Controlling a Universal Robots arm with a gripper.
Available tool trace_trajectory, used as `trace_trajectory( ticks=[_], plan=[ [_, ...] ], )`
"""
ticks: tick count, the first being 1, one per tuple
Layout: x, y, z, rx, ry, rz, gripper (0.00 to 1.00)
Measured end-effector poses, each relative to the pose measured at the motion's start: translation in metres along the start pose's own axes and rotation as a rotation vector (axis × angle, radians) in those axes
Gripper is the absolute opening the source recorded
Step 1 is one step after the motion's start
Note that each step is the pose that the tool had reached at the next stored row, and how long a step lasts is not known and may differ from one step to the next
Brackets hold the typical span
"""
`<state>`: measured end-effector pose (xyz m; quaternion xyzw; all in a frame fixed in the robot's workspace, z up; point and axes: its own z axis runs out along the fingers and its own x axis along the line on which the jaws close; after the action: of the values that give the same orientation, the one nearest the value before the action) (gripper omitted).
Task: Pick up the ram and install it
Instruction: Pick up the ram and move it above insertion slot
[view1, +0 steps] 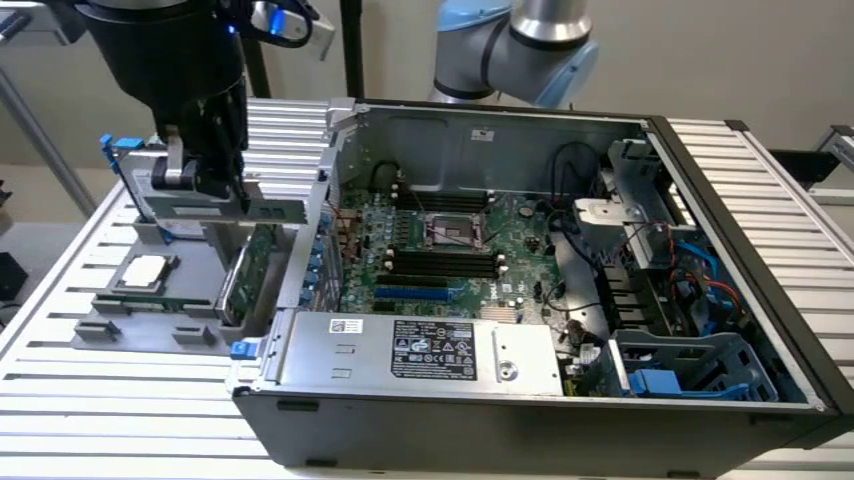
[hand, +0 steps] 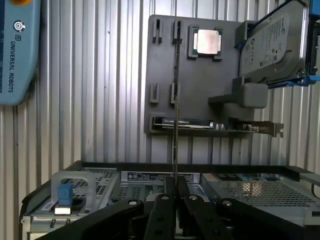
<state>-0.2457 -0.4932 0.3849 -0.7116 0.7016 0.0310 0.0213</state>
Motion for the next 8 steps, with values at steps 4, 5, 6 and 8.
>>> trace_trajectory(
  ticks=[4, 5, 6, 8],
  plan=[
    [0.0, -0.0181, -0.0019, 0.0, 0.0, 0.0, 0.0],
    [0.0, -0.0226, -0.0023, 0.0, 0.0, 0.0, 0.0],
    [0.0, -0.0271, -0.0026, 0.0, 0.0, 0.0, 0.0],
    [0.0, -0.0361, -0.0031, 0.0001, -0.0001, 0.0, 0.0]
  ],
)
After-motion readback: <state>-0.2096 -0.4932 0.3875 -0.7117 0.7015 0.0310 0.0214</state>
